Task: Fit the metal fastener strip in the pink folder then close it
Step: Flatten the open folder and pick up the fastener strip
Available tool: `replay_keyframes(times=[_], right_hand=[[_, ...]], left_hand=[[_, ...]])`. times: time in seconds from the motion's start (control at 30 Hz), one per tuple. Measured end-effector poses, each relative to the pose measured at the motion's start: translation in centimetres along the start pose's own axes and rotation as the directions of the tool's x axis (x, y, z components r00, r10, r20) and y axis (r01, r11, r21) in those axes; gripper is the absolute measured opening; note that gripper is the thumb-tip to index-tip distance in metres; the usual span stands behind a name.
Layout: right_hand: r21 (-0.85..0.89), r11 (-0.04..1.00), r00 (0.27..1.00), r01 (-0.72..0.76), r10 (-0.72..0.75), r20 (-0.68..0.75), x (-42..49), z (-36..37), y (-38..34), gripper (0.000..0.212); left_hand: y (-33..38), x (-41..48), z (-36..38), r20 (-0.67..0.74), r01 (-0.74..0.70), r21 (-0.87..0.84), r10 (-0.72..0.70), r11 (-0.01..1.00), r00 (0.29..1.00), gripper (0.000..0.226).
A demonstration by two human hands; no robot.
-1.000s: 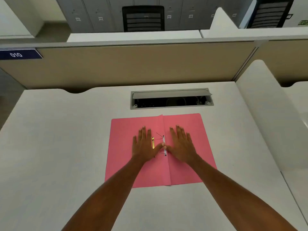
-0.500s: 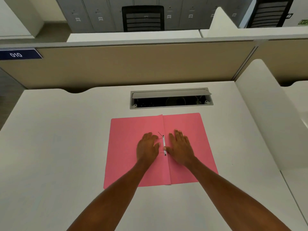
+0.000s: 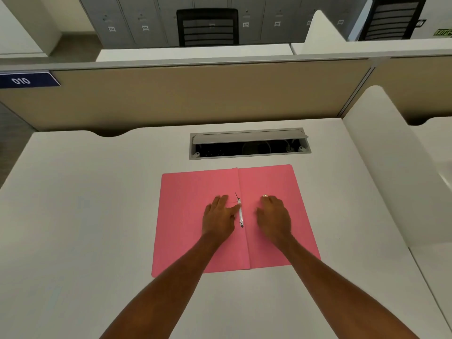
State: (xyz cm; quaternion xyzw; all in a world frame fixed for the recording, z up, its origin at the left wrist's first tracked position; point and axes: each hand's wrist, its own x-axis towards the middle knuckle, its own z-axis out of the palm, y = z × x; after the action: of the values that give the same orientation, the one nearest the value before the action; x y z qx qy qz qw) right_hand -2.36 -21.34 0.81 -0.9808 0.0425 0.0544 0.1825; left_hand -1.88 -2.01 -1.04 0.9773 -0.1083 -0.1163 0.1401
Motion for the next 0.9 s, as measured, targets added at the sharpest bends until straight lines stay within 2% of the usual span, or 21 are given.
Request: replay_keyframes(times=[0.1, 0.2, 0.33, 0.63, 0.9], right_hand=[[0.073, 0.976, 0.976, -0.205, 0.21, -0.06, -1.2, -0.7, 0.8, 0.025], [0.094, 0.96, 0.963, -0.264, 0.268, -0.032, -2.9, -0.4, 1.9, 0.019], [0.078, 0.96, 0.962, -0.267, 0.27, -0.032, -4.2, -0.2, 2.4, 0.017], [-0.074, 0.964, 0.967, -0.256, 0.256, -0.01, -5.0, -0.6, 0.6, 0.022], [-0.05, 0.962, 0.963, -0.268, 0.268, 0.0, -5.0, -0.9, 0.3, 0.027]], left_hand=[[0.2, 0.0, -0.1, 0.016, -0.021, 0.049, 0.02, 0.999, 1.0, 0.053], [0.4, 0.0, -0.2, 0.031, -0.031, 0.077, 0.028, 0.997, 0.999, 0.055], [0.6, 0.1, -0.4, 0.055, -0.036, 0.101, 0.031, 0.994, 0.998, 0.053], [0.5, -0.1, 0.1, 0.077, -0.042, 0.14, 0.031, 0.989, 0.997, 0.06], [0.3, -0.4, 0.1, 0.1, -0.049, 0.15, 0.035, 0.987, 0.994, 0.062]])
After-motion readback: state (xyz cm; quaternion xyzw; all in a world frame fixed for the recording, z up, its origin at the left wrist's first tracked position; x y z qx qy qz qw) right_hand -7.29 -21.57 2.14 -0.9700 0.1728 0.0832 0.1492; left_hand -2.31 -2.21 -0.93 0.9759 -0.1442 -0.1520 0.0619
